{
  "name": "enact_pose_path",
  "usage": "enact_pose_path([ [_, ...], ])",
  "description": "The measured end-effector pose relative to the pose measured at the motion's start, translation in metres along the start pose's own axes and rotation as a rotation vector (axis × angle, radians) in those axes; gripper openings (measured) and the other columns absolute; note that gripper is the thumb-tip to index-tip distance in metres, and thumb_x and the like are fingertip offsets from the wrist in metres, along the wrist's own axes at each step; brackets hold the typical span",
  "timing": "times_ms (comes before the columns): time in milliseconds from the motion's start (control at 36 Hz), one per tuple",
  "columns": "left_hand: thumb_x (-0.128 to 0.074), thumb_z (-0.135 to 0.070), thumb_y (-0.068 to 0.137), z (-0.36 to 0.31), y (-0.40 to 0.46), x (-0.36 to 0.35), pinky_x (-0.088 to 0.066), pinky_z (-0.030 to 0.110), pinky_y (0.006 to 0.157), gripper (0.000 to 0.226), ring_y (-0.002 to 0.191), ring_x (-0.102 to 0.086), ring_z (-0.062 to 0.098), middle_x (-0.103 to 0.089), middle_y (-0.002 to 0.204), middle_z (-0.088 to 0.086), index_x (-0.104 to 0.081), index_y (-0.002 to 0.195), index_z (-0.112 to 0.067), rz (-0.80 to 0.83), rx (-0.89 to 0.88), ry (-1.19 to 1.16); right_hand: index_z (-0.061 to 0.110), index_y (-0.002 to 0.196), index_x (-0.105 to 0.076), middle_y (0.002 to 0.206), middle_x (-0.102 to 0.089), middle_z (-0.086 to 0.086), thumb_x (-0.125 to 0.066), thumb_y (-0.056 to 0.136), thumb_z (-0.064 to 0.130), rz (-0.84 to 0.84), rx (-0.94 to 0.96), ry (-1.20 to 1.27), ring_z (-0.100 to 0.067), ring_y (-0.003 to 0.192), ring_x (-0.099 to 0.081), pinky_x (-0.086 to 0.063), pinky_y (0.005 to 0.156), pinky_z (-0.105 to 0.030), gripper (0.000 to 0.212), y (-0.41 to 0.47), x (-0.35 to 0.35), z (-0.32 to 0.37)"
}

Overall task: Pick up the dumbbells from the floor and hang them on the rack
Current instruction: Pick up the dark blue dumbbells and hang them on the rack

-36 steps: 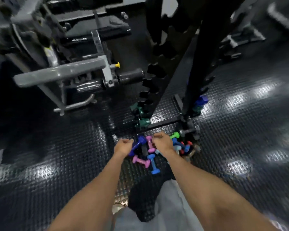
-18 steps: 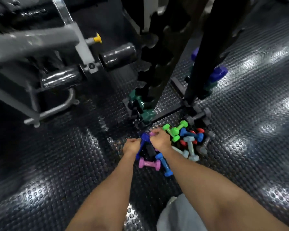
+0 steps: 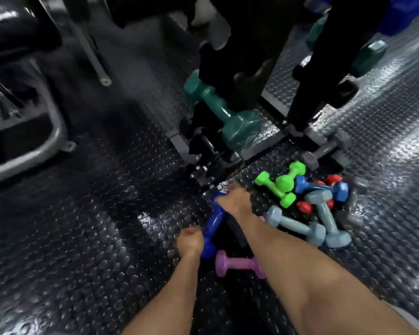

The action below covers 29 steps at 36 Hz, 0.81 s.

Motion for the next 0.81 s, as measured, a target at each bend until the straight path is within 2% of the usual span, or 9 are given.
enact_pose_path([
  [83,-0.057,-0.03,0.091,0.013,0.011,-0.006,-0.053,0.037,0.087,0.03,0.099,-0.069,0.038,-0.074,0.101,0.021,-0.077,0.095,-0.008,-0.106,-0.021,-0.023,0.026,0.141,-0.049,0.144,-0.049,-0.009,-0.075,0.073,0.054,0.063,0.059,-0.067,-0.03,0.129,-0.053,-0.043,0.109,-0.038,0.078,0.02,-0.026,-0.005],
  [194,-0.063,-0.029,0.088,0.023,0.02,-0.011,-0.048,0.041,0.093,0.026,0.108,-0.061,0.042,-0.068,0.11,0.023,-0.073,0.098,-0.006,-0.233,-0.038,-0.082,0.027,0.142,-0.049,0.139,-0.054,-0.01,-0.076,0.074,0.058,0.055,0.12,-0.063,-0.028,0.128,-0.053,-0.043,0.108,-0.033,0.08,0.04,-0.04,-0.01],
  [333,-0.069,-0.038,0.089,0.031,0.028,-0.023,-0.042,0.046,0.099,0.022,0.124,-0.046,0.035,-0.055,0.128,0.01,-0.066,0.105,-0.024,-0.195,0.013,-0.04,0.027,0.14,-0.053,0.139,-0.055,-0.01,-0.072,0.063,0.076,0.026,0.186,-0.21,-0.033,0.133,-0.045,-0.039,0.108,-0.037,0.093,0.047,-0.044,-0.012],
  [417,-0.074,-0.038,0.084,0.044,0.034,-0.027,-0.039,0.049,0.102,0.039,0.13,-0.04,0.037,-0.05,0.137,0.015,-0.061,0.117,-0.02,-0.177,0.126,-0.099,0.027,0.138,-0.052,0.132,-0.054,-0.011,-0.075,0.066,0.068,0.013,0.206,-0.256,-0.033,0.127,-0.048,-0.045,0.104,-0.042,0.086,0.048,-0.049,-0.013],
  [500,-0.079,-0.04,0.08,0.059,0.041,-0.039,-0.041,0.048,0.103,0.062,0.127,-0.047,0.042,-0.049,0.137,0.022,-0.055,0.126,-0.007,-0.102,0.257,-0.259,0.024,0.131,-0.057,0.124,-0.059,-0.007,-0.078,0.071,0.052,-0.004,0.235,-0.222,-0.029,0.118,-0.056,-0.049,0.101,-0.04,0.069,0.052,-0.052,-0.012],
  [639,-0.072,-0.065,0.072,0.086,0.039,-0.075,-0.049,0.052,0.099,0.098,0.113,-0.058,0.043,-0.053,0.132,0.026,-0.042,0.136,0.003,0.092,0.479,-0.528,0.022,0.133,-0.056,0.129,-0.057,-0.008,-0.078,0.072,0.046,0.027,0.229,-0.204,-0.028,0.118,-0.055,-0.047,0.104,-0.038,0.069,0.049,-0.054,-0.009],
  [694,-0.064,-0.069,0.075,0.084,0.037,-0.085,-0.053,0.054,0.092,0.091,0.101,-0.062,0.04,-0.058,0.124,0.021,-0.047,0.131,0.0,0.167,0.49,-0.596,0.02,0.131,-0.058,0.13,-0.059,-0.008,-0.08,0.072,0.042,0.024,0.228,-0.19,-0.027,0.119,-0.055,-0.046,0.104,-0.035,0.067,0.042,-0.05,-0.009],
  [750,-0.056,-0.061,0.082,0.074,0.041,-0.093,-0.056,0.049,0.075,0.072,0.091,-0.063,0.037,-0.063,0.116,0.018,-0.055,0.125,-0.003,0.279,0.453,-0.662,0.018,0.128,-0.061,0.127,-0.061,-0.009,-0.081,0.07,0.04,0.016,0.221,-0.177,-0.026,0.117,-0.056,-0.047,0.101,-0.032,0.065,0.038,-0.047,-0.01],
  [806,-0.047,-0.053,0.089,0.064,0.039,-0.099,-0.052,0.042,0.063,0.059,0.093,-0.063,0.036,-0.065,0.115,0.017,-0.059,0.122,-0.005,0.403,0.414,-0.707,0.018,0.128,-0.062,0.123,-0.059,-0.006,-0.083,0.067,0.038,0.007,0.201,-0.148,-0.024,0.112,-0.058,-0.049,0.098,-0.031,0.067,0.03,-0.04,-0.014],
])
Point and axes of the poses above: each hand's wrist, its own y-axis towards the middle knuckle, its own x-axis out of the back of the hand, z = x × y, the point moved 9 cm from there along y, towards the middle knuckle
